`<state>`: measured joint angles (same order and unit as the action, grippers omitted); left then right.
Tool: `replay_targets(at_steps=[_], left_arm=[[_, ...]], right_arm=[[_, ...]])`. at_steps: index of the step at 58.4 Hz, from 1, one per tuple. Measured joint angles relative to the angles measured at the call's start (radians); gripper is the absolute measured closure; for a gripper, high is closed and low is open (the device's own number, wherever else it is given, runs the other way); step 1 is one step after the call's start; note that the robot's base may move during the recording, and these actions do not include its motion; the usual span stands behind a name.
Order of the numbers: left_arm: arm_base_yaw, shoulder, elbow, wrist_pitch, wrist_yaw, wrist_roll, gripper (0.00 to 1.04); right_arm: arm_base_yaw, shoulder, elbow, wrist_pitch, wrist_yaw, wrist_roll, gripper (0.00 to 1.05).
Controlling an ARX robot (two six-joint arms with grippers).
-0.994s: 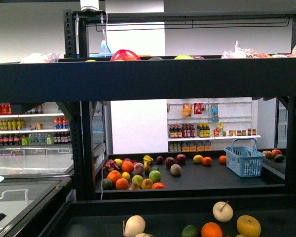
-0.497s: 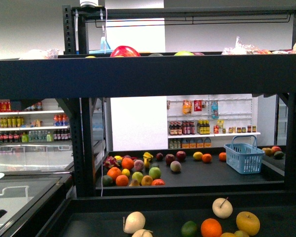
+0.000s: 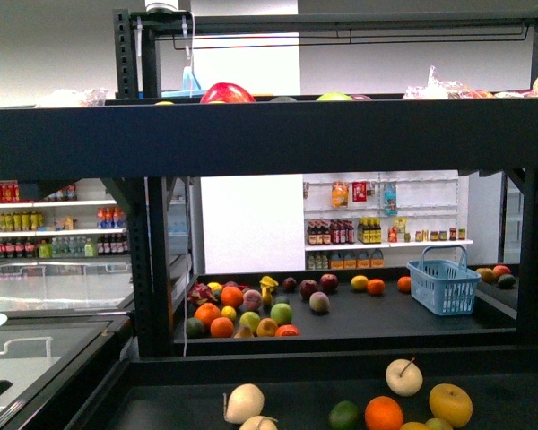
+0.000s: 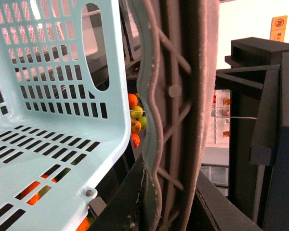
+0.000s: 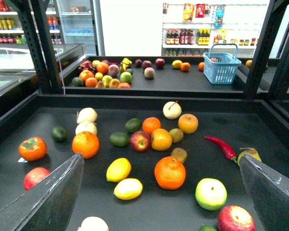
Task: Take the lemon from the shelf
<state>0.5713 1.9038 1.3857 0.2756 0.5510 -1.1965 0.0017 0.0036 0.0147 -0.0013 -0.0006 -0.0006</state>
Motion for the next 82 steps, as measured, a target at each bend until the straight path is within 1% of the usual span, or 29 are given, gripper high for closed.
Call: replay_targets(at_steps=[9,20,24,31,41,43,54,64,75,82], left_arm=[[-0.008,-0.061,-0.034,-0.034,0.026,0.089,0.88],[-0.052,-0.161,-0.079,-0.1,0.067,0.179,0.92],[-0.086,-0.199,-0.098,-0.114,0.106,0.223,0.94],[-0.142,-0.247,-0.127,-0.131,0.135,0.273,0.95],[-0.264,-0.29,-0.183,-0.121,0.186,0.286,0.95],[-0.297,-0.291,-0.196,-0.109,0.187,0.279,0.95],[-0.422,-0.292,-0.216,-0.059,0.178,0.24,0.95],[-0.537,-0.287,-0.222,0.016,0.137,0.196,0.95],[-0.637,-0.245,-0.221,0.061,0.1,0.159,0.95],[-0.685,-0.215,-0.218,0.075,0.079,0.134,0.95]], right_arm=[[0.0,0.0,0.0,0.0,0.0,0.0,0.07],[0.0,0.0,0.0,0.0,0.0,0.0,0.07],[0.0,0.0,0.0,0.0,0.0,0.0,0.07],[0.0,0.0,0.0,0.0,0.0,0.0,0.07],[0.0,0.0,0.0,0.0,0.0,0.0,0.07],[0.0,0.0,0.0,0.0,0.0,0.0,0.07],[0.0,0.0,0.0,0.0,0.0,0.0,0.07],[0.0,0.0,0.0,0.0,0.0,0.0,0.07],[0.0,0.0,0.0,0.0,0.0,0.0,0.07],[0.0,0.0,0.0,0.0,0.0,0.0,0.07]])
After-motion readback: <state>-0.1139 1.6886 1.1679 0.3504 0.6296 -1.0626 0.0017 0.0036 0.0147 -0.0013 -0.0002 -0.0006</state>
